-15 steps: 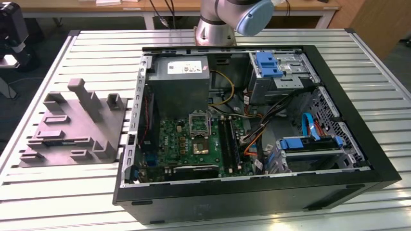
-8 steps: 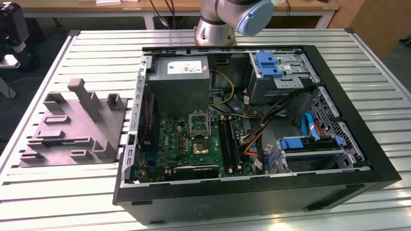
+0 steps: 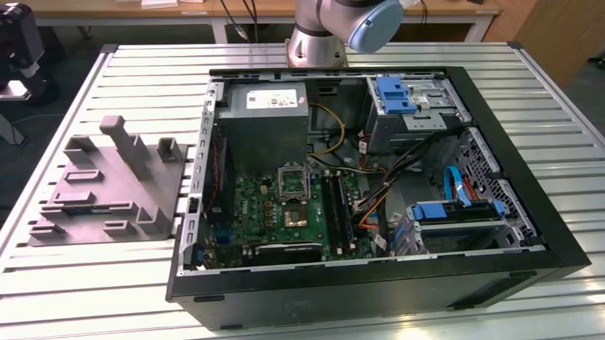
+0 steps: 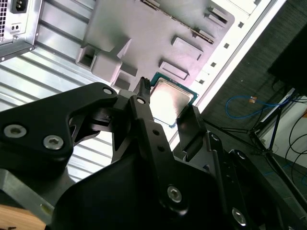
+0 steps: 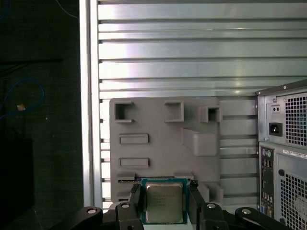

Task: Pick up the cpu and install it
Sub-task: 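Pick up the cpu and move it towards the insertion slot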

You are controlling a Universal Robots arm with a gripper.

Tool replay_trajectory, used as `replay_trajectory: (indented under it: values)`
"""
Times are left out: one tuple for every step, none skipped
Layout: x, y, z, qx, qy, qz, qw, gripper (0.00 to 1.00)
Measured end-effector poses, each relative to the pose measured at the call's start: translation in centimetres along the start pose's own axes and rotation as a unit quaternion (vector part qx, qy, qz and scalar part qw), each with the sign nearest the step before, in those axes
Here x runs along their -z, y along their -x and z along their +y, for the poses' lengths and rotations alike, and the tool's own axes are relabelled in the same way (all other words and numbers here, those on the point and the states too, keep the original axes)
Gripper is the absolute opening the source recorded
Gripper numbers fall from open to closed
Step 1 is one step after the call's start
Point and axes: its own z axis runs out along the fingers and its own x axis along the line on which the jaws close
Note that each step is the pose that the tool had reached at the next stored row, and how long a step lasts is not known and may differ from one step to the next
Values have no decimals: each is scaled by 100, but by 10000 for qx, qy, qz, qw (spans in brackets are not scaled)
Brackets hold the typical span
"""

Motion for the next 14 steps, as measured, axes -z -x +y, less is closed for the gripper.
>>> replay_trajectory:
  values:
    - [0, 3, 0, 0, 0, 0, 10000, 47]
    - [0, 7, 0, 1, 0, 0, 10000, 47]
    - [0, 10, 0, 1, 0, 0, 10000, 47]
    - [0, 14, 1, 0, 0, 0, 10000, 47]
    - [0, 17, 1, 0, 0, 0, 10000, 47]
    - [0, 21, 1, 0, 0, 0, 10000, 47]
    - [-1, 25, 1, 0, 0, 0, 10000, 47]
    - [-1, 28, 1, 0, 0, 0, 10000, 47]
    - [-1, 31, 1, 0, 0, 0, 10000, 47]
    - [0, 32, 1, 0, 0, 0, 10000, 47]
    - [-1, 33, 1, 0, 0, 0, 10000, 47]
    - [-1, 36, 1, 0, 0, 0, 10000, 47]
    - [-1, 38, 1, 1, 0, 0, 10000, 47]
    - [-1, 40, 2, 0, 0, 0, 10000, 47]
